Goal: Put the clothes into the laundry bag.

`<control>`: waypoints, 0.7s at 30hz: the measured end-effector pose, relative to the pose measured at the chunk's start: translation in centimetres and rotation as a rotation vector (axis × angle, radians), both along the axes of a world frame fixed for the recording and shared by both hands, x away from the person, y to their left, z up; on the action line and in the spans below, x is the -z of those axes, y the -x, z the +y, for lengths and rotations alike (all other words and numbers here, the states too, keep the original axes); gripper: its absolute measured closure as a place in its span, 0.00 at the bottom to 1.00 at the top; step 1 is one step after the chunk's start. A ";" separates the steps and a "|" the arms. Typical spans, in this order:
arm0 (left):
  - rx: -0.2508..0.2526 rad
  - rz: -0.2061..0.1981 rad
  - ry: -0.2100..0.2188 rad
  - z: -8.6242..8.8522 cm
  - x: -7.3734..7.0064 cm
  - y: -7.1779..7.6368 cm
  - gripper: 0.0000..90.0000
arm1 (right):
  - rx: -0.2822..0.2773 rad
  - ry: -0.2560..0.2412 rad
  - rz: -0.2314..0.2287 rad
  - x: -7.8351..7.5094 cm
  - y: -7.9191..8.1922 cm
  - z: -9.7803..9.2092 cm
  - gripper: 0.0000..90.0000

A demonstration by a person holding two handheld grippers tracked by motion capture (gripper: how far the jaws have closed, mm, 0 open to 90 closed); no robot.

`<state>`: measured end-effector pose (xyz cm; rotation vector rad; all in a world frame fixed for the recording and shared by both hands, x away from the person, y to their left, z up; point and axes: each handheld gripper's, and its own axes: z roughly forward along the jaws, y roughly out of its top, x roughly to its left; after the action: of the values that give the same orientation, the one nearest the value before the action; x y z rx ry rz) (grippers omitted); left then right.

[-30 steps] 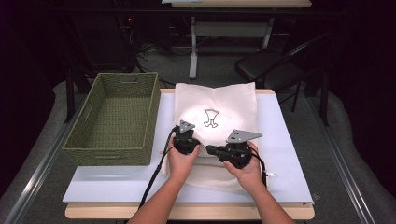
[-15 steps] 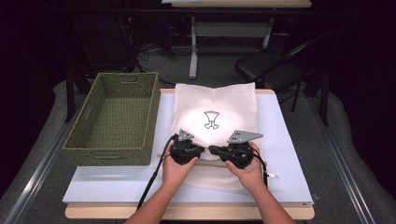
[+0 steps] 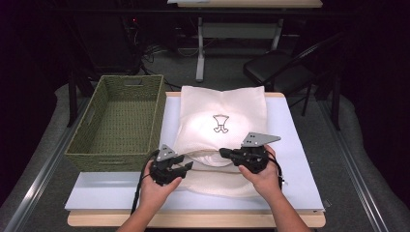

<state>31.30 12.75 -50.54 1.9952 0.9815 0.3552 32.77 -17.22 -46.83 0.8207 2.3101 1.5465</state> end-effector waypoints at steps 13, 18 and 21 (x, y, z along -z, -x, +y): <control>-0.054 -0.010 0.013 3.6 0.0 0.7 0.57 | -0.006 0.049 0.056 1.2 1.3 -0.9 1.00; -0.066 -0.006 -0.008 3.9 0.7 0.6 0.57 | -0.005 0.168 0.147 5.4 1.2 -0.3 1.00; -0.072 -0.008 -0.016 3.9 1.3 0.5 0.57 | 0.018 0.223 0.165 7.1 0.8 0.2 1.00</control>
<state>30.84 16.66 -51.79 1.9748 1.0506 0.4120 31.94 -17.04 -53.95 0.9372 2.5252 1.2260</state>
